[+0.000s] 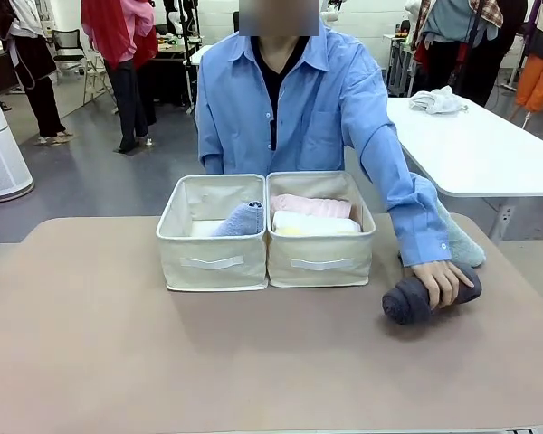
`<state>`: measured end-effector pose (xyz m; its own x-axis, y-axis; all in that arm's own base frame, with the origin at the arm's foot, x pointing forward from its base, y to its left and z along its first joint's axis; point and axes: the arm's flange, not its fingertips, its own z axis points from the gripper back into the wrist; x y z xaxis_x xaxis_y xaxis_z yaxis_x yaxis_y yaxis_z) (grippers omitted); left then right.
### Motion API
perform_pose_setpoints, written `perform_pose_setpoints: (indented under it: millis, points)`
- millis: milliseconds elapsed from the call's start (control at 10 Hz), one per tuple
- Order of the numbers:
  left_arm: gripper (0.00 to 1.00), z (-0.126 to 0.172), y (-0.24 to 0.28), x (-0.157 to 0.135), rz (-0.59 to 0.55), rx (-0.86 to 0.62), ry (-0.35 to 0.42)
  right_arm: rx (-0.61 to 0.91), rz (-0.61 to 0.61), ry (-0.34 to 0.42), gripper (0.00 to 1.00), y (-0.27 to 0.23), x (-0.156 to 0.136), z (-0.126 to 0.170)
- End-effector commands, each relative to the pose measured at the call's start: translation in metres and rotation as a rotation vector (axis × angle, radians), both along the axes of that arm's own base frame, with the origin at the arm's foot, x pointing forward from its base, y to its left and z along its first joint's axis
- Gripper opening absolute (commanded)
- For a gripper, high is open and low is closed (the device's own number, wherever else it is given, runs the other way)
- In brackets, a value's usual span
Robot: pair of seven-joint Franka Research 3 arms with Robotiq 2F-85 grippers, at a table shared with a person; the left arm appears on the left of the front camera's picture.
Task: Sort the towels based on their folding style.
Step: Pick up another triangle-folded towel from the table and place it in the left Fabric basket.
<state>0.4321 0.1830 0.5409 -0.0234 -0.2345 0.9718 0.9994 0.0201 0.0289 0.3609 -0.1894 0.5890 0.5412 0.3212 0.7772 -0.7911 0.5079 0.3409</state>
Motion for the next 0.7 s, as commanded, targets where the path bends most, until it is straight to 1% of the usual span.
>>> perform_pose_setpoints:
  millis: [0, 600]
  points:
    - [1.00, 0.0011, 0.0009, -0.0019, 0.002, -0.004, 0.002, 0.015, 0.008, -0.013, 1.00, 0.0014, 0.0004, -0.0001]
    - [1.00, 0.0011, 0.0009, -0.0019, 0.002, -0.004, 0.002, 0.015, 0.008, -0.013, 1.00, 0.0014, 0.0004, -0.0001]
